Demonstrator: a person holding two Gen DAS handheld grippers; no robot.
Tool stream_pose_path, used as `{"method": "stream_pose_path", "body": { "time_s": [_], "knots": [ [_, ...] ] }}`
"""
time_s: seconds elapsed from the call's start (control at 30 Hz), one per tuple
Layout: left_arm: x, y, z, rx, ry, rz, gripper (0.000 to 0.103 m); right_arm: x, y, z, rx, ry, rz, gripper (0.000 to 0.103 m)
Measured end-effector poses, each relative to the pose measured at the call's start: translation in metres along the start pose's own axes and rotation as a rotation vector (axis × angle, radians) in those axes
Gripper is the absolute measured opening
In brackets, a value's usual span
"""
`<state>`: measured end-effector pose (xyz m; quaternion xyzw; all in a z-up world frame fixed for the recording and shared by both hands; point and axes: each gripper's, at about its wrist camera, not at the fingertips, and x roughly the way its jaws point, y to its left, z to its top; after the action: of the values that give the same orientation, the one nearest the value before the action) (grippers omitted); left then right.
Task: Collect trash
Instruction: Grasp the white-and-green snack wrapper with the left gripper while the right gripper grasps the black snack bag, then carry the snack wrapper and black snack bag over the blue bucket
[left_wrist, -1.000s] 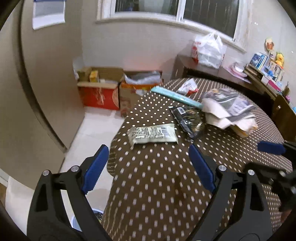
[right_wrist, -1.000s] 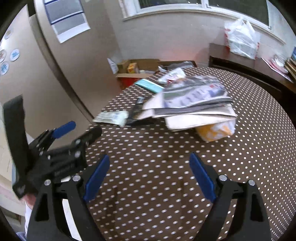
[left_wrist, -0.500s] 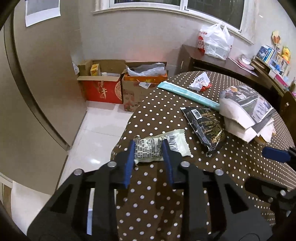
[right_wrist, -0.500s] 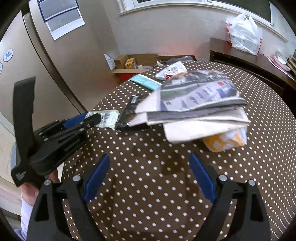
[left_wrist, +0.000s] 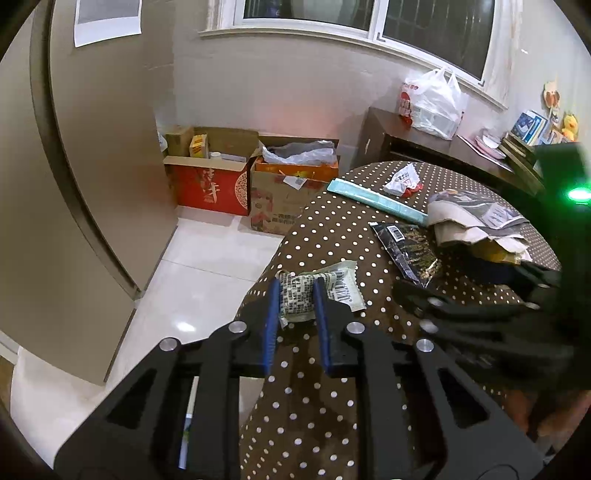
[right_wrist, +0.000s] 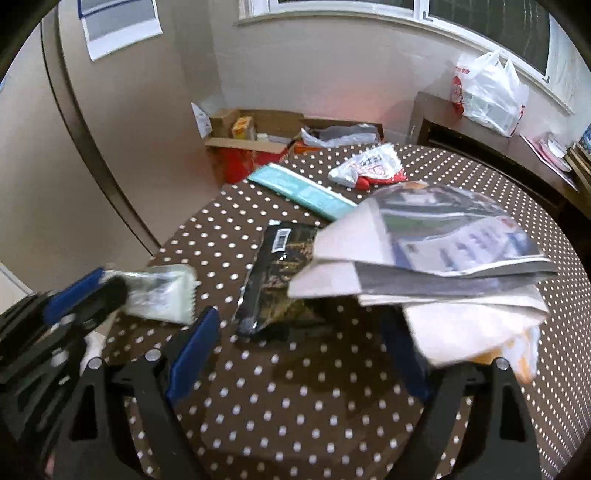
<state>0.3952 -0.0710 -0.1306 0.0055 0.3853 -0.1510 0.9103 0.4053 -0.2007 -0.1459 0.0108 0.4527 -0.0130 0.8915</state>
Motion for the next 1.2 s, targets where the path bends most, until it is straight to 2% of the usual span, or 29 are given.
{"method": "stream_pose_path", "body": {
  "time_s": [0.03, 0.17, 0.27, 0.5, 0.73, 1.03, 1.2],
  "knots": [
    [-0.002, -0.001, -0.001, 0.004, -0.003, 0.004, 0.019, -0.002, 0.000, 0.000, -0.008, -0.013, 0.009, 0.054],
    [-0.009, -0.004, -0.004, 0.025, -0.017, 0.004, 0.018, -0.010, -0.008, -0.007, 0.013, 0.003, 0.048, 0.037],
    [-0.013, -0.009, -0.007, 0.035, -0.023, 0.002, 0.018, -0.019, -0.016, -0.015, 0.051, 0.019, 0.098, 0.037],
    [-0.032, -0.011, -0.016, 0.030, -0.034, 0.000, 0.018, -0.047, -0.011, -0.041, 0.036, 0.005, 0.084, 0.037],
    [-0.062, -0.006, -0.027, 0.005, -0.052, 0.016, 0.018, -0.072, 0.002, -0.058, 0.015, -0.011, 0.124, 0.037],
    [-0.103, 0.025, -0.057, -0.061, -0.070, 0.085, 0.018, -0.108, 0.052, -0.076, -0.057, -0.038, 0.208, 0.037],
    [-0.121, 0.055, -0.077, -0.099, -0.059, 0.170, 0.018, -0.120, 0.092, -0.088, -0.120, -0.028, 0.256, 0.037]
  ]
}}
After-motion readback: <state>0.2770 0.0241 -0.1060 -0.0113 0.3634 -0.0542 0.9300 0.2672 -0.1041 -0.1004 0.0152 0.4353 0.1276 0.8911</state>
